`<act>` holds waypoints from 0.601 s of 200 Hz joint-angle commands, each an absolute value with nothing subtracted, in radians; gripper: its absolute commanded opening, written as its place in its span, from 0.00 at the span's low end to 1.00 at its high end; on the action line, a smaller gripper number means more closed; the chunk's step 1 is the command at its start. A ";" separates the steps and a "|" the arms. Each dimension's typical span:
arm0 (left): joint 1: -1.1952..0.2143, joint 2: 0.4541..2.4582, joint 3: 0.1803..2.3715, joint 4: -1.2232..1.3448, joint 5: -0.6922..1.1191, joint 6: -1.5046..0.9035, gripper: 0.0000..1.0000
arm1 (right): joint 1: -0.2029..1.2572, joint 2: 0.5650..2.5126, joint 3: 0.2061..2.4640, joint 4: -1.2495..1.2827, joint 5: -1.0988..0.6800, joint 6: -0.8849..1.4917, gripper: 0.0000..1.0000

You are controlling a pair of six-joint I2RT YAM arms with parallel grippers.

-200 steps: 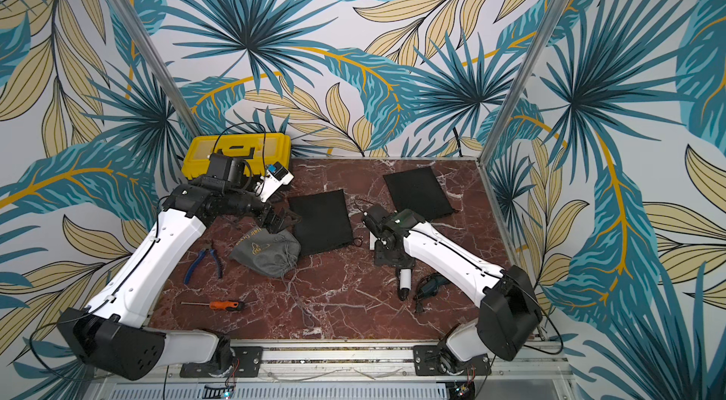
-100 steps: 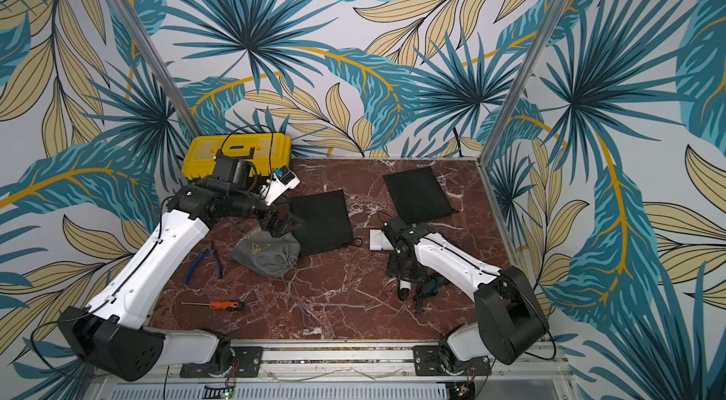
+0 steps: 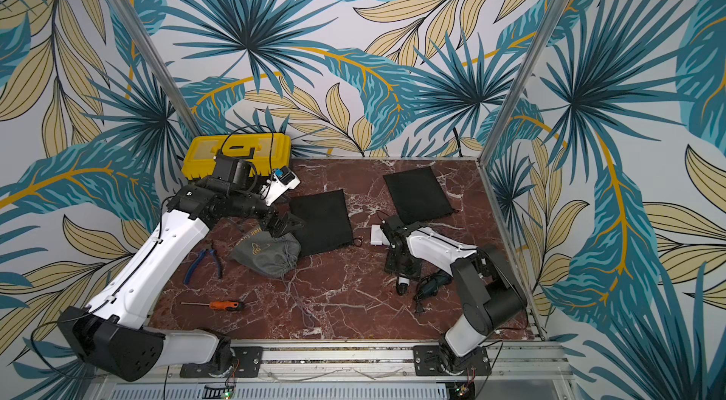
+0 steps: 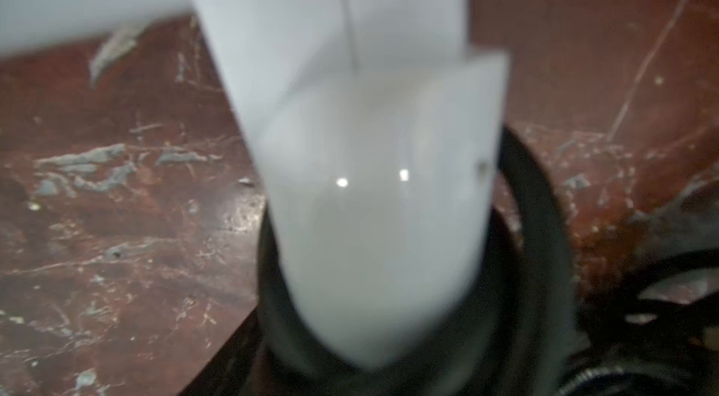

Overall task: Pack away hair dryers
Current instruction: Pick up the hair dryer from the center of the board.

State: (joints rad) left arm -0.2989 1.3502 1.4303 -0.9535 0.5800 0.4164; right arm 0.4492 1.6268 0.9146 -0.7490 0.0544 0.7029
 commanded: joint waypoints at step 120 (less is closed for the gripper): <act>-0.289 1.422 1.687 -0.913 0.484 0.324 1.00 | 0.583 1.263 0.989 -0.798 0.132 0.512 0.00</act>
State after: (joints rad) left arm -0.2993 1.4052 1.5841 -0.9463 0.4927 0.3481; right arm 0.4999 1.3266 0.9043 -0.7631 0.0711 0.5987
